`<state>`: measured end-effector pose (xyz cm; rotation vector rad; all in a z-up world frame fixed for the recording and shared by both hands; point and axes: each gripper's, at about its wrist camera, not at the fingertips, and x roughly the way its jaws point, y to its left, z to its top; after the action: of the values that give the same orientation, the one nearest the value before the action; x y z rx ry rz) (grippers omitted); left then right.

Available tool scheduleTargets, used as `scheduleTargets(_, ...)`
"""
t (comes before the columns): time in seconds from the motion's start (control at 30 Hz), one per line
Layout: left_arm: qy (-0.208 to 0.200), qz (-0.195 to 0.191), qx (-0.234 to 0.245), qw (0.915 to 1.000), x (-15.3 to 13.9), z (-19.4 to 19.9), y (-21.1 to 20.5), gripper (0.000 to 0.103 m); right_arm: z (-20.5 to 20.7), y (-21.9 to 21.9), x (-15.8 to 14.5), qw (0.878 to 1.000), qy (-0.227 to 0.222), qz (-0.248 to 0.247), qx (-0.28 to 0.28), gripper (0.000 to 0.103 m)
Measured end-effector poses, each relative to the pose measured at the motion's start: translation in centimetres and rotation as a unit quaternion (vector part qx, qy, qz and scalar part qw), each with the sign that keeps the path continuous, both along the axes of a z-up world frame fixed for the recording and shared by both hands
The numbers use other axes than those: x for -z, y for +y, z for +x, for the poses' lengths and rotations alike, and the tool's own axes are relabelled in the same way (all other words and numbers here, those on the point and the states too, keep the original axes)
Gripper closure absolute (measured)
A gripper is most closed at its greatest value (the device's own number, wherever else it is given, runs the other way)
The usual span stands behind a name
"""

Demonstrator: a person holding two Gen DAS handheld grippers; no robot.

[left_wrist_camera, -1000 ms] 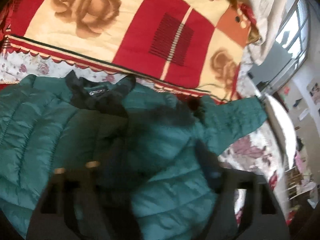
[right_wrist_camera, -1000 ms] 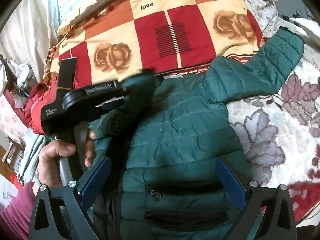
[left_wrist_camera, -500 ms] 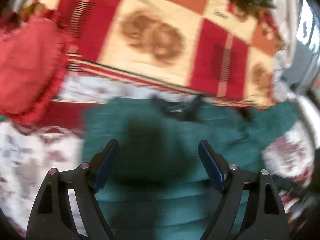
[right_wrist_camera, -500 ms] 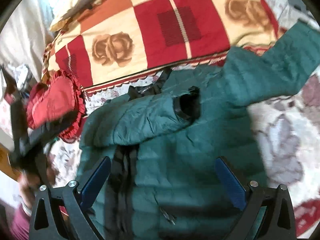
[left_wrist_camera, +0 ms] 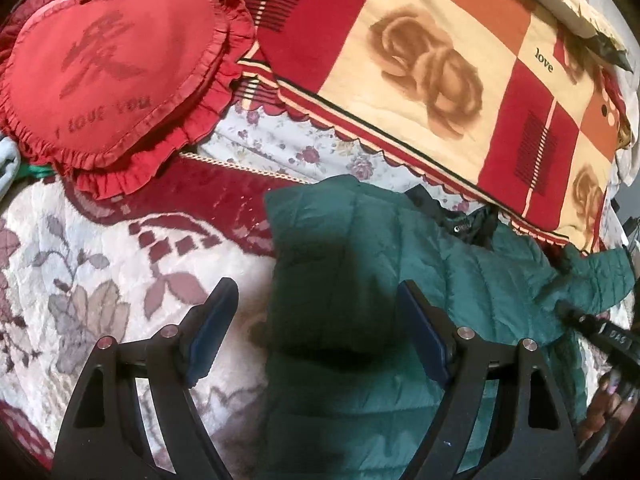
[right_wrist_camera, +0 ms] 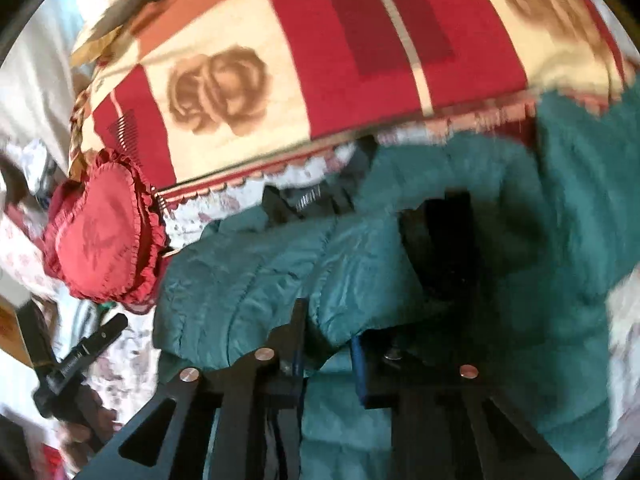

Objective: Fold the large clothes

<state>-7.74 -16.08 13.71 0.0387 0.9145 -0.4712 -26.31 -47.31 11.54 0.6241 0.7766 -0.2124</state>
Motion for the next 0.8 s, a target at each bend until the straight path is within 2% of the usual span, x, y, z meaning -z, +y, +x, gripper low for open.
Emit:
scheduleTargets(0.07,-0.001,0.007,-0.001,1.0,0.6,0.4,-0.9,0.021,0.1,-0.3,-0.5,0.999,0.001,-0.042,0.013,0.09)
scheduleTargets(0.17,0.009,0.025,-0.01,0.9996,2.4,0.9,-2.1,0.021,0.3,-1.7,0.6,0.994,0.023,-0.095,0.042,0.09)
scheduleTargets(0.23,0.029,0.044,-0.009,0.9986,4.1,1.4,-3.0,0.021,1.0,-2.7,2.2,0.994,0.039,-0.094,0.038,0.09)
scheduleTargets(0.3,0.045,0.064,-0.012,0.9969,5.6,1.6,-3.7,0.021,1.7,-3.7,3.9,0.993,0.077,-0.081,0.034,0.09)
scheduleTargets(0.33,0.046,0.062,-0.012,0.997,5.9,1.6,-3.6,0.021,1.7,-4.3,4.4,0.993,0.091,-0.068,0.04,0.087)
scheduleTargets(0.37,0.043,0.058,-0.015,0.9973,5.9,1.5,-3.5,0.021,1.3,-4.6,4.4,0.993,0.092,-0.061,0.049,0.071)
scheduleTargets(0.43,0.036,0.055,-0.018,0.9977,5.6,1.3,-3.3,0.021,-0.3,-4.8,3.3,0.991,0.078,-0.076,0.078,0.052)
scheduleTargets(0.5,0.033,0.057,-0.017,0.9977,5.2,1.1,-3.1,0.021,-1.6,-4.4,2.2,0.991,0.067,-0.086,0.081,0.052)
scheduleTargets(0.6,0.02,0.048,-0.017,0.9985,4.1,0.7,-2.9,0.021,-2.9,-3.5,0.4,0.994,0.038,-0.079,0.058,0.052)
scheduleTargets(0.8,-0.003,0.038,-0.021,0.9991,2.7,0.8,-3.5,0.021,0.2,-0.4,-1.3,0.995,0.013,-0.103,-0.001,0.052)
